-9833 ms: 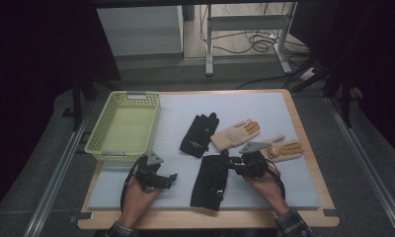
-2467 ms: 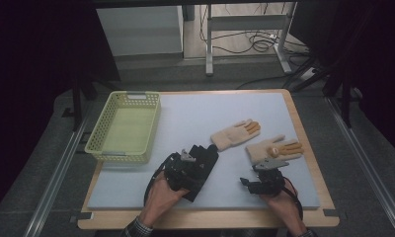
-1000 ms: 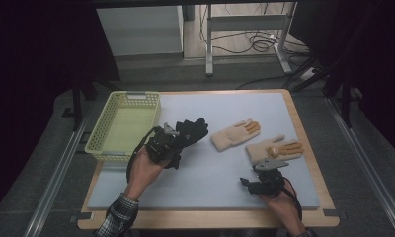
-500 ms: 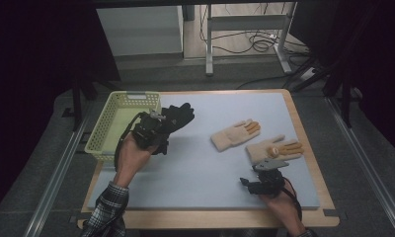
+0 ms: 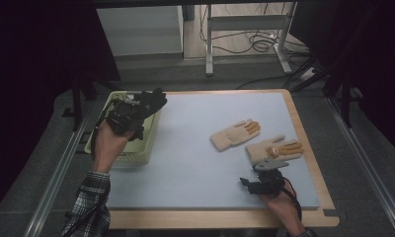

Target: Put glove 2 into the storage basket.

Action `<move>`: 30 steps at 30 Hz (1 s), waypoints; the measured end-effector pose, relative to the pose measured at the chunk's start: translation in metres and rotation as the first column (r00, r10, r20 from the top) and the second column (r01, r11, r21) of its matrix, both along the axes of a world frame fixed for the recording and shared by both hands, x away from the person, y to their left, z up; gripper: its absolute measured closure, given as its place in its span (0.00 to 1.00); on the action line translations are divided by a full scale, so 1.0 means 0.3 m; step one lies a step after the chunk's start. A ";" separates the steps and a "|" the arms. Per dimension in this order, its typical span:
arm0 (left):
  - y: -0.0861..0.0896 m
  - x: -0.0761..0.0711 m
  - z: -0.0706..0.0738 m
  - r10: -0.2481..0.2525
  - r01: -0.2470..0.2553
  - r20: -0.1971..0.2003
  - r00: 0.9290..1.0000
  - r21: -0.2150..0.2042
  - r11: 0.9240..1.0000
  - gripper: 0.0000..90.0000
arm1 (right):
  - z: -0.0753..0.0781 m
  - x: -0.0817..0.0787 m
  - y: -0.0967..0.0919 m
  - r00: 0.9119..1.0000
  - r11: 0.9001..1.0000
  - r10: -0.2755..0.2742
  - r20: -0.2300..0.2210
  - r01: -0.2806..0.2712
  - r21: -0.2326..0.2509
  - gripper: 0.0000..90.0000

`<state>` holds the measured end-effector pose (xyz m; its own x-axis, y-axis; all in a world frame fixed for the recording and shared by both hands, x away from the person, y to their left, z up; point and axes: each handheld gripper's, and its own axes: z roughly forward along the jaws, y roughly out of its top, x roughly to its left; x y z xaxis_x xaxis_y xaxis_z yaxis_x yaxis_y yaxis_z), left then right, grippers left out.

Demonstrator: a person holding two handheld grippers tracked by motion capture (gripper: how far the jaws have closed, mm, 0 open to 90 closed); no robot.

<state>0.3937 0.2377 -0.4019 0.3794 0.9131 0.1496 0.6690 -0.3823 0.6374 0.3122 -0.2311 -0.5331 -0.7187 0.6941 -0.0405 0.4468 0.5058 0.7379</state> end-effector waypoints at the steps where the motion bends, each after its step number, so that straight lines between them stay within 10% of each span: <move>1: 0.019 0.007 -0.008 0.011 -0.011 -0.003 1.000 0.001 1.000 0.69 | 0.000 0.000 0.000 1.000 1.000 0.000 0.000 0.000 0.000 0.33; 15: 0.190 0.135 -0.165 0.154 -0.149 -0.133 0.979 0.046 0.988 0.67 | 0.000 0.000 0.000 1.000 1.000 0.000 -0.001 0.000 0.000 0.33; 30: 0.236 0.273 -0.292 0.255 -0.214 -0.295 0.921 0.164 0.963 0.59 | 0.000 0.000 0.000 1.000 1.000 0.001 -0.001 -0.001 0.001 0.33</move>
